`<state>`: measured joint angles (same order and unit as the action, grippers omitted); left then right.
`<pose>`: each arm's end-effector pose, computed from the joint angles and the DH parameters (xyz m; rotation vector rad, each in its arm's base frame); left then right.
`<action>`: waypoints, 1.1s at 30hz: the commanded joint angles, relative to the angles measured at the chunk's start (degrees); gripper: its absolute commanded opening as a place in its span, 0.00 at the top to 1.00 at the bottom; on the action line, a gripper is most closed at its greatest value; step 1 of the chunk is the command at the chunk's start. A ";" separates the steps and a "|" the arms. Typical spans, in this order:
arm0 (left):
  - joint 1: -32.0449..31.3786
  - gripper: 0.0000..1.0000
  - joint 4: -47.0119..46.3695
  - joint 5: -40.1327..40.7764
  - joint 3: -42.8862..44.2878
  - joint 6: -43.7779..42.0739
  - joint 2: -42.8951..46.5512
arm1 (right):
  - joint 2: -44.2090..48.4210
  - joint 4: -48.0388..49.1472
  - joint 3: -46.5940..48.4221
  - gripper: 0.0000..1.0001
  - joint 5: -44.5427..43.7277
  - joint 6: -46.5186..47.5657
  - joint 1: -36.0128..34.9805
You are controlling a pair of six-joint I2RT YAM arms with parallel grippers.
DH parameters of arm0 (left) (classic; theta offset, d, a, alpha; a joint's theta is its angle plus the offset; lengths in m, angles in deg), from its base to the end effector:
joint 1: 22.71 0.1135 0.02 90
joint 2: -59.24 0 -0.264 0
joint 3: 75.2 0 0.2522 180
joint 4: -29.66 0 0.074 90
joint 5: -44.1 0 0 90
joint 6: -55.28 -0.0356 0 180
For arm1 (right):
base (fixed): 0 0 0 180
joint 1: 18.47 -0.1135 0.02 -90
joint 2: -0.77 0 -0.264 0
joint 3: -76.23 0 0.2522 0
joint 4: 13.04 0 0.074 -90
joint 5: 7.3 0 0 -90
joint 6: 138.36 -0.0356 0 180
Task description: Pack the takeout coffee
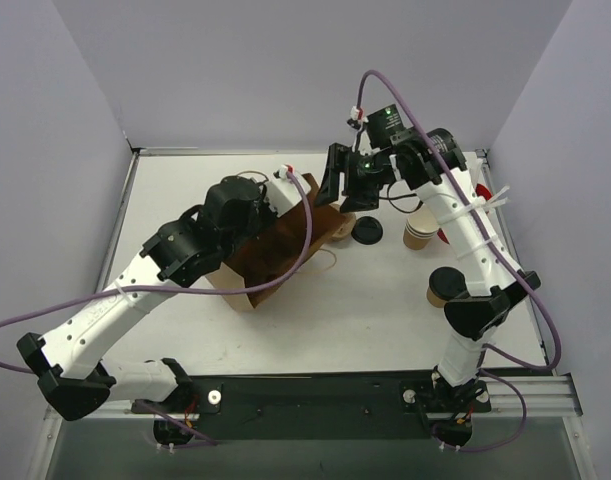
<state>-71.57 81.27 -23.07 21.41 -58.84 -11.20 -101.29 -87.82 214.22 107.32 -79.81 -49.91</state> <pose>0.1778 -0.1825 0.4276 0.9665 1.7279 0.1216 0.3013 0.2016 0.4529 -0.2492 2.3878 1.0407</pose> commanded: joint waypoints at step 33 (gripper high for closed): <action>5.79 1.00 21.13 7.23 14.72 54.44 -3.84 | 7.84 -7.01 2.42 0.39 -17.25 -10.13 0.33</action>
<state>-66.06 104.85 -14.90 33.89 -7.39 -17.06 -93.51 -93.52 214.17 89.16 -90.78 -47.97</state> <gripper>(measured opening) 0.026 0.607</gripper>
